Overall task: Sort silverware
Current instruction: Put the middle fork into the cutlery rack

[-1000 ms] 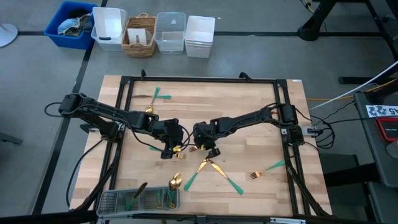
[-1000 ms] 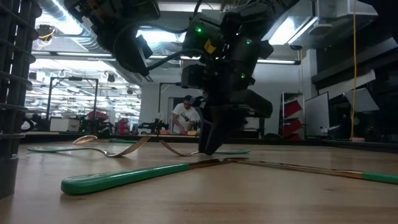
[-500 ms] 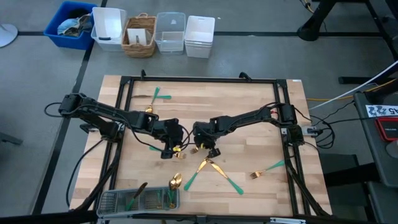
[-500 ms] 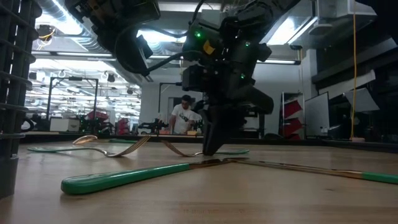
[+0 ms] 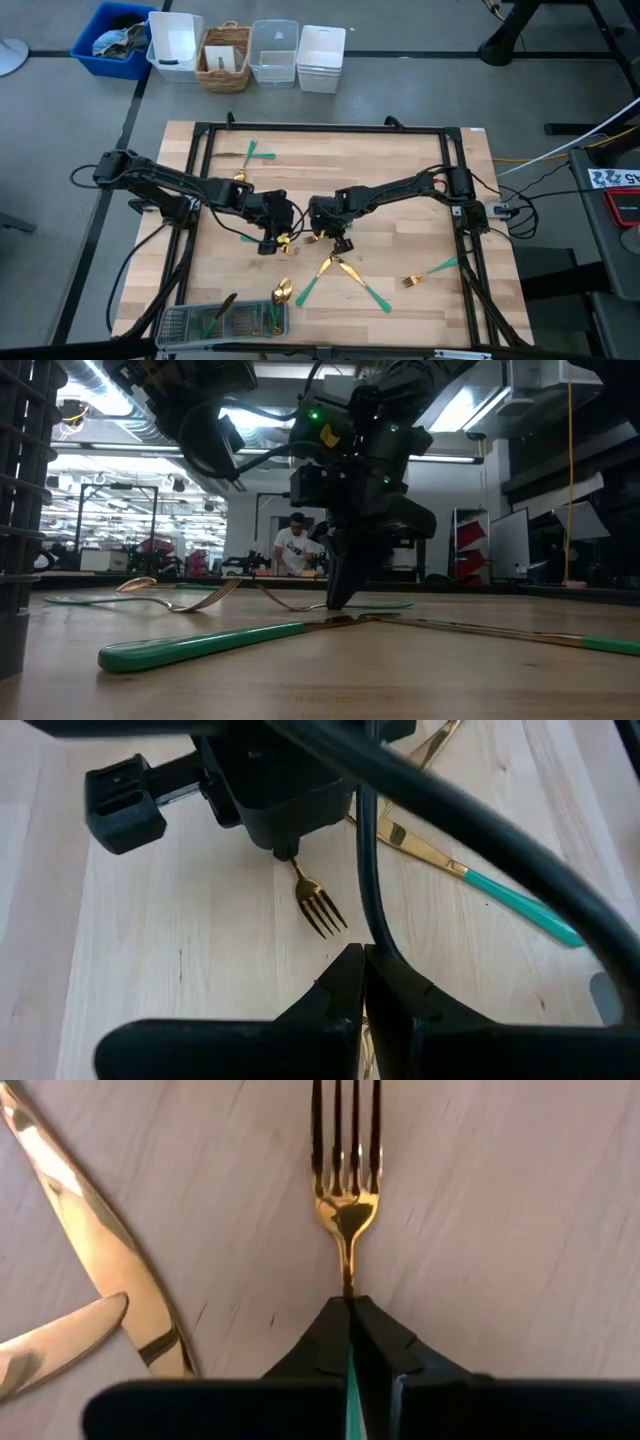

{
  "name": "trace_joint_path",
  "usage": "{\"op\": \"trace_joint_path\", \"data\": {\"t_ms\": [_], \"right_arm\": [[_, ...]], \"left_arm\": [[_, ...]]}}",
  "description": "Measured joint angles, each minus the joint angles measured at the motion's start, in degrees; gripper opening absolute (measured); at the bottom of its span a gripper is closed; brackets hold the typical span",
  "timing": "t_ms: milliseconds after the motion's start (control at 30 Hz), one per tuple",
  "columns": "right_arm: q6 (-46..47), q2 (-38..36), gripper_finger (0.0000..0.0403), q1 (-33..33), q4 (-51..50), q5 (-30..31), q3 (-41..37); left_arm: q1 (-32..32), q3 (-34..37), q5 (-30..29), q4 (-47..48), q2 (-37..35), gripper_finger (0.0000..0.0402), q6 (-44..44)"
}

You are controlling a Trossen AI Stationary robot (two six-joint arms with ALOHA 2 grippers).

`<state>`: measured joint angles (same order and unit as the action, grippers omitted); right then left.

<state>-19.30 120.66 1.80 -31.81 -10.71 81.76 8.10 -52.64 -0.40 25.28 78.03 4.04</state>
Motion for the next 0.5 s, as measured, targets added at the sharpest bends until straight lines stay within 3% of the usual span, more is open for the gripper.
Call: {"op": "trace_joint_path", "data": {"t_ms": [500], "right_arm": [[0.06, 0.39, 0.0007, 0.11, -2.35, 2.47, 2.93]], "left_arm": [[0.17, -0.02, -1.36, 5.68, -14.82, 0.0005, 3.47]]}}
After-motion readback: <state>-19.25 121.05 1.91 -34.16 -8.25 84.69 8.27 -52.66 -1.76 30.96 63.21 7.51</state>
